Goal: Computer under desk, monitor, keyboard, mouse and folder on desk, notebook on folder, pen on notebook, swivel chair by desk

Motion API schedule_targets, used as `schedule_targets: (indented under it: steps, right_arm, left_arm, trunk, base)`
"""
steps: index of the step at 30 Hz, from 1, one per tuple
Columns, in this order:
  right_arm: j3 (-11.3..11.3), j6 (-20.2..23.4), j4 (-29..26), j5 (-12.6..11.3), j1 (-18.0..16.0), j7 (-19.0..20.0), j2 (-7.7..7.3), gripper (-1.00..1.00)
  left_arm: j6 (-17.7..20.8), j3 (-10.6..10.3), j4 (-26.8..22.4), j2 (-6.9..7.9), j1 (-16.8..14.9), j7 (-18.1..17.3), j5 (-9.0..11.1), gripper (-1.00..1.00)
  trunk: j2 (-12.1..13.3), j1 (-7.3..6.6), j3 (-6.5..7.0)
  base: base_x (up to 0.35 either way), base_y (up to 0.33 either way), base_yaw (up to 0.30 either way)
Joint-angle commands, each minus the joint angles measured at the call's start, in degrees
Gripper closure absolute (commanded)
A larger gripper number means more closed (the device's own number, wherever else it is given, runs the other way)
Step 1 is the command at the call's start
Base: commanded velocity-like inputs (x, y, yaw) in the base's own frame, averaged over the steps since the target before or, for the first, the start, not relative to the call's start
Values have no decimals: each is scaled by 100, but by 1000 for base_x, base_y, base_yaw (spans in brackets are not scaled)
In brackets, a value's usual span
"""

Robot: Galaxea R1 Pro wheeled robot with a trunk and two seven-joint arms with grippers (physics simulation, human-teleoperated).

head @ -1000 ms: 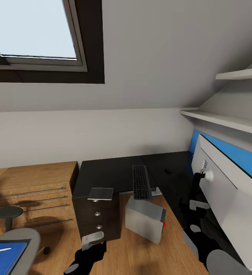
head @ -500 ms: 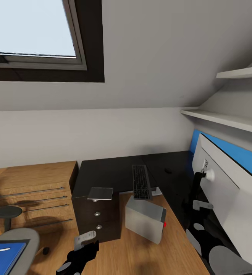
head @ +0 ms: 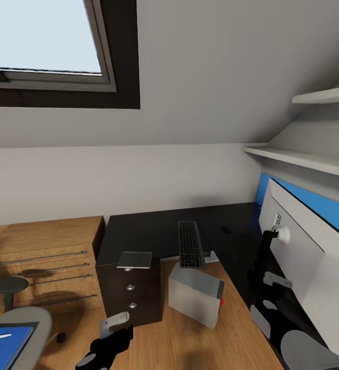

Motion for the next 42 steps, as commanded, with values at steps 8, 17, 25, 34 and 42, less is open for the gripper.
schedule_targets:
  steps: [8, 17, 25, 34, 42]
  right_arm:
    - [69, -37, 3, -54, -6, 272, -7, -100]
    - [78, -150, -1, 192, -6, 320, 0, -100]
    - [79, -352, 19, 425, -6, 315, 5, -100]
    - [78, -365, 23, 653, -6, 315, 6, -100]
    - [79, -377, 0, 770, -6, 309, 10, -100]
  left_arm:
    - [11, -22, 10, 5, -5, 52, 48, -100]
    - [17, -23, 88, -3, -4, 52, 48, -100]
    - [18, -31, 151, -4, -6, 43, 40, -100]
    - [18, -31, 156, -4, -6, 41, 39, -100]
    - [18, -39, 157, -4, -4, 34, 39, -100]
  trunk:
    - [-333, 179, -155]
    - [-694, 376, -317]
    - [-1015, 552, -461]
    - [-1376, 750, -622]
    - [-1416, 772, -640]
  base:
    - [0, 0, 0]
    - [0, 0, 0]
    - [0, 0, 0]
    - [0, 0, 0]
    - [0, 0, 0]
